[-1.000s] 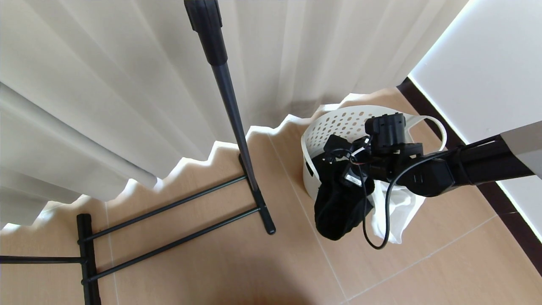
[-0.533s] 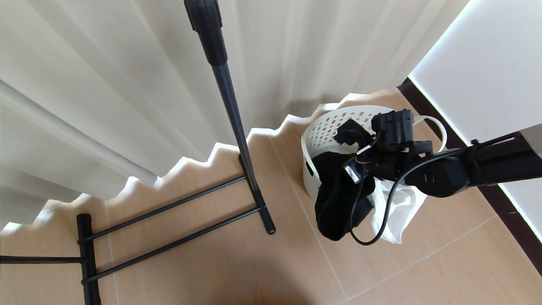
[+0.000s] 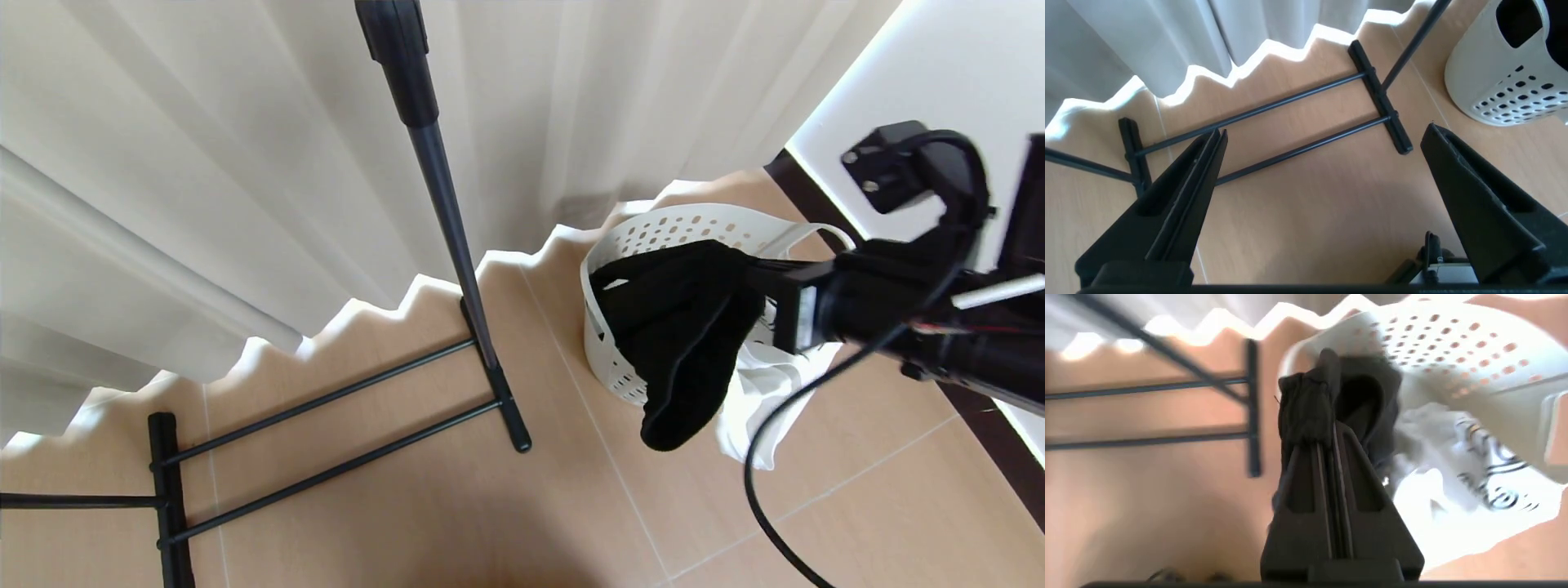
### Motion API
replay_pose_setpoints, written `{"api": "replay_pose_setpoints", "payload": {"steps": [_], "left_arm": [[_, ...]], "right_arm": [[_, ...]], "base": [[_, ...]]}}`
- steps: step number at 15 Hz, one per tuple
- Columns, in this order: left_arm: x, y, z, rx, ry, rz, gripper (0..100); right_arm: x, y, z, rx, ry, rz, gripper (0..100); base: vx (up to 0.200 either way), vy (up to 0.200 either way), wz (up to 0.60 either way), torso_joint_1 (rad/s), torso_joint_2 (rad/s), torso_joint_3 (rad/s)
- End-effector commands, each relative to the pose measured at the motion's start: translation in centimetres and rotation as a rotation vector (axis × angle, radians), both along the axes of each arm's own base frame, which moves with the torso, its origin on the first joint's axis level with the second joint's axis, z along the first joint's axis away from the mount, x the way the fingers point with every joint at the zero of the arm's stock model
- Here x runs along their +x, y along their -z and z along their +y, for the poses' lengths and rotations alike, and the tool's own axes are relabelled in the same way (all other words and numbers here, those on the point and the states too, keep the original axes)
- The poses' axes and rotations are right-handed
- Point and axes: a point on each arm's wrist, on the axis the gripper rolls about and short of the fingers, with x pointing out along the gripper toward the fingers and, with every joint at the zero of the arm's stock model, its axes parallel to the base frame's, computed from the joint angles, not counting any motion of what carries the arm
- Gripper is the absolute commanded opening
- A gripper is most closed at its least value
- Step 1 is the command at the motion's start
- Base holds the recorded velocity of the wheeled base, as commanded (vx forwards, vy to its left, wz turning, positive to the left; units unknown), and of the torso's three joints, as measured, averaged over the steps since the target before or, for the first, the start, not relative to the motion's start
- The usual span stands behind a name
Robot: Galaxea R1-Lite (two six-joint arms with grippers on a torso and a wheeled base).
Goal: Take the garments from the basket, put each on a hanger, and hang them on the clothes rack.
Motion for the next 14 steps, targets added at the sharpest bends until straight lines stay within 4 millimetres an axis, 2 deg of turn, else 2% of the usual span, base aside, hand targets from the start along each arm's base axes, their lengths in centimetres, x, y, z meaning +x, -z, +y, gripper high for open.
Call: {"api": "replay_pose_setpoints", "payload": {"steps": [1, 5, 10, 14], "left_arm": [[0.0, 0.0, 0.0, 0.001, 0.002, 0.0, 100], [0.0, 0.0, 0.0, 0.001, 0.005, 0.0, 100], [0.0, 0.0, 0.0, 0.001, 0.005, 0.0, 100], [0.0, 0.0, 0.0, 0.001, 0.005, 0.0, 100]], "right_arm": [[-5.23, -1.4, -1.89, 0.098, -0.078, -0.091, 0], [-4.43, -1.15, -1.25, 0.111, -0.077, -0.109, 0], [-4.43, -1.16, -1.25, 0.11, -0.077, -0.11, 0], [-4.41, -1.16, -1.27, 0.11, -0.075, -0.111, 0]], "base": [[0.0, 0.0, 0.0, 0.0, 0.0, 0.0], [0.0, 0.0, 0.0, 0.0, 0.0, 0.0], [0.0, 0.0, 0.0, 0.0, 0.0, 0.0], [0.0, 0.0, 0.0, 0.001, 0.01, 0.145]]}}
